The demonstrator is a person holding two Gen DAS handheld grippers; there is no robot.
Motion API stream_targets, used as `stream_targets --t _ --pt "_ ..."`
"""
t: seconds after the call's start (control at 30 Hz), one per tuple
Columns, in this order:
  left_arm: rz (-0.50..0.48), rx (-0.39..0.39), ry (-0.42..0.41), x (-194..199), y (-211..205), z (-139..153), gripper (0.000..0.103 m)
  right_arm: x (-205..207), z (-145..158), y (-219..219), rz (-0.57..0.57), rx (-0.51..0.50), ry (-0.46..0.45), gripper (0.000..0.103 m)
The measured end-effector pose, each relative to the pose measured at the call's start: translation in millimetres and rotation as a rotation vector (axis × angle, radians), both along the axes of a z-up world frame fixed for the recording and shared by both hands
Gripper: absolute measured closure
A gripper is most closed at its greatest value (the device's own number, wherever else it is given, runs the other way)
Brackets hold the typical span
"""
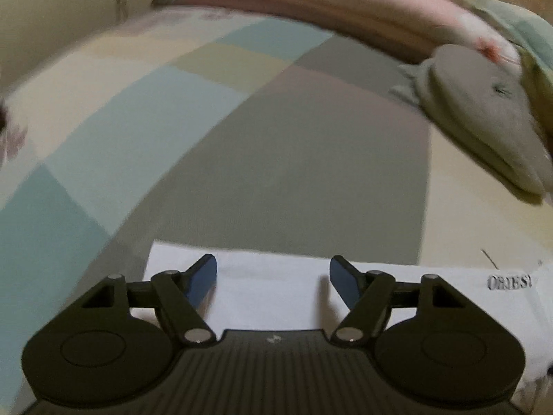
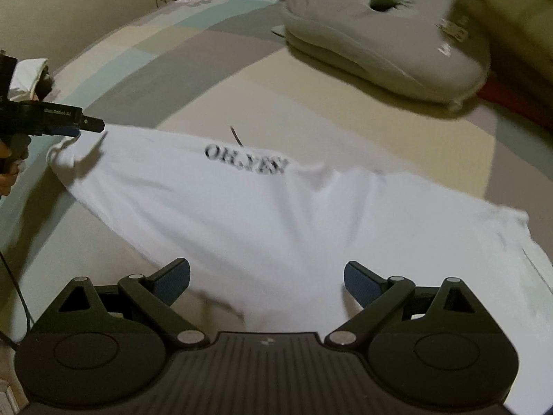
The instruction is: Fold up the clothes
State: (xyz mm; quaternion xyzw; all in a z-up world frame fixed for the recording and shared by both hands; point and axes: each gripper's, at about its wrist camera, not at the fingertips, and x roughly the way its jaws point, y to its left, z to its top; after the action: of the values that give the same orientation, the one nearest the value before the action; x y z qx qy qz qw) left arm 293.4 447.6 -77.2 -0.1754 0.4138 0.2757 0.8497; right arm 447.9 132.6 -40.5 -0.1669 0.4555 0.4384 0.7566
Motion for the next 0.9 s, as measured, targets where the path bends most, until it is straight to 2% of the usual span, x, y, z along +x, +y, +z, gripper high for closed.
stream_targets --t 0.07,0.13,0.23,0.3,0.4,0.5,0.53,0.6,0.67,0.73,0.83,0.9 --pt "-0.066 0.025 0.0 -2 -11 3 0.027 4 0 11 0.011 0.02 0.009 0.004" --pt "-0.114 0.054 0.05 -2 -22 -4 0.027 8 -1 23 0.026 0.047 0.024 0.004" --pt "-0.074 0.071 0.137 -10 -21 -20 0.027 16 -14 44 0.067 0.046 0.067 0.004" --pt "-0.05 0.062 0.116 -17 -20 -22 0.027 21 -28 58 0.079 0.017 0.064 0.004" --pt "-0.03 0.1 0.137 -21 -21 -21 0.025 34 -39 76 0.066 0.004 -0.028 0.0" --pt "0.008 0.071 0.137 -25 -13 -16 0.025 53 -38 86 0.021 0.008 -0.042 0.0" --pt "0.004 0.069 0.122 -26 -14 -13 0.028 57 -36 87 0.007 0.006 -0.038 0.0" --pt "-0.005 0.065 0.09 -27 -16 -6 0.029 58 -24 81 -0.012 0.012 -0.039 0.0" --pt "-0.014 0.061 0.059 -28 -18 1 0.028 50 -11 69 -0.017 0.021 -0.039 0.0" --pt "-0.042 0.066 0.044 -25 -22 4 0.028 39 -6 60 -0.007 0.035 0.004 0.0" --pt "-0.101 0.093 0.071 -12 -33 -3 0.027 18 -10 57 0.042 0.058 0.061 0.0" --pt "-0.113 0.083 0.091 -7 -37 -10 0.027 7 -22 70 0.083 0.041 0.047 0.0"
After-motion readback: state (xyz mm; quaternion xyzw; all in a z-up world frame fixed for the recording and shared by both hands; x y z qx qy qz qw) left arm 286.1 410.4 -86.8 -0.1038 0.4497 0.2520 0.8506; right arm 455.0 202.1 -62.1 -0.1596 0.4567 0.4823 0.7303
